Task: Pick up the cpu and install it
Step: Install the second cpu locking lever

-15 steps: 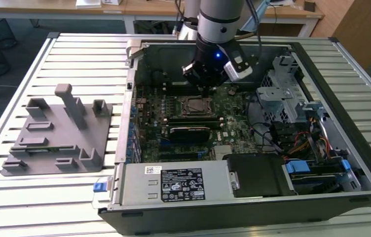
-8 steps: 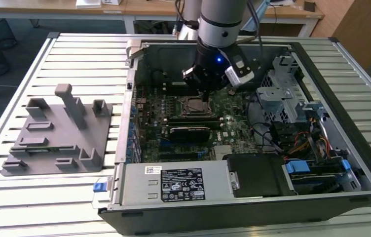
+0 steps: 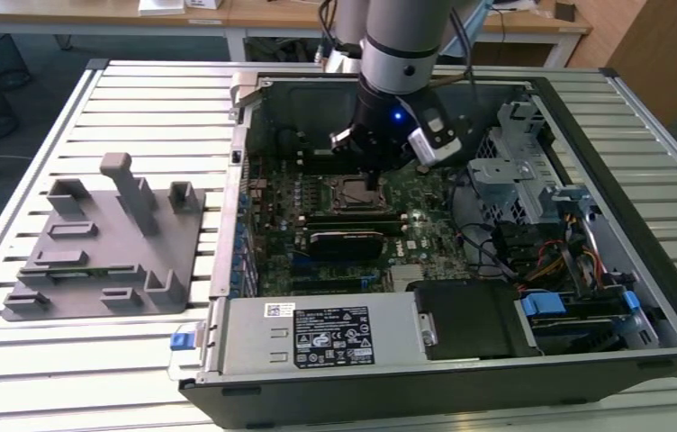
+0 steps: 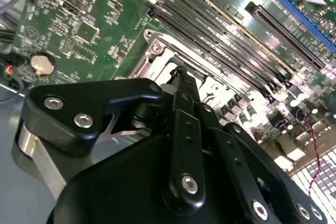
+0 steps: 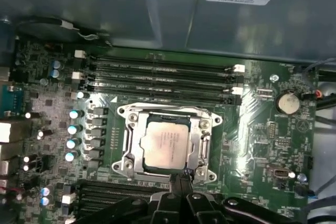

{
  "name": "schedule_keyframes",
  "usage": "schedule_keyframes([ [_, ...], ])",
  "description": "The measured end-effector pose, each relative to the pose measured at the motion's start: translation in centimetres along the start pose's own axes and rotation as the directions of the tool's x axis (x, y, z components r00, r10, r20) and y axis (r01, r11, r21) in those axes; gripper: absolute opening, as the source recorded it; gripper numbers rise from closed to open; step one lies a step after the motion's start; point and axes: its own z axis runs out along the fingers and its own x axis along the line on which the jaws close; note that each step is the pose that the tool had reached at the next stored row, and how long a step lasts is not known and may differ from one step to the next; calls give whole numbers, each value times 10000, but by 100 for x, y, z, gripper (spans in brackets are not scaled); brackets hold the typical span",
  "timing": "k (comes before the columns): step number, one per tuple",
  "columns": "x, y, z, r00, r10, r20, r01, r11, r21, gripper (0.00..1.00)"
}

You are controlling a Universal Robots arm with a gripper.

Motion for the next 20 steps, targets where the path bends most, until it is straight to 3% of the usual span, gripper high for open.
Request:
schedule_keyframes([
  [1, 0, -1, 1, 9999, 2, -117, -2, 10000, -7, 11],
  [2, 1, -7, 1, 9998, 2, -180, -2, 10000, -9, 11],
  [3, 4, -20, 5, 9998, -5, -191, 4, 10000, -10, 11],
  [10, 48, -151, 34, 9998, -51, -192, 50, 10000, -12, 11],
  [18, 206, -166, 84, 9998, -78, -193, 78, 10000, -10, 11],
  [20, 211, -170, 113, 9998, -81, -193, 81, 10000, -11, 11],
])
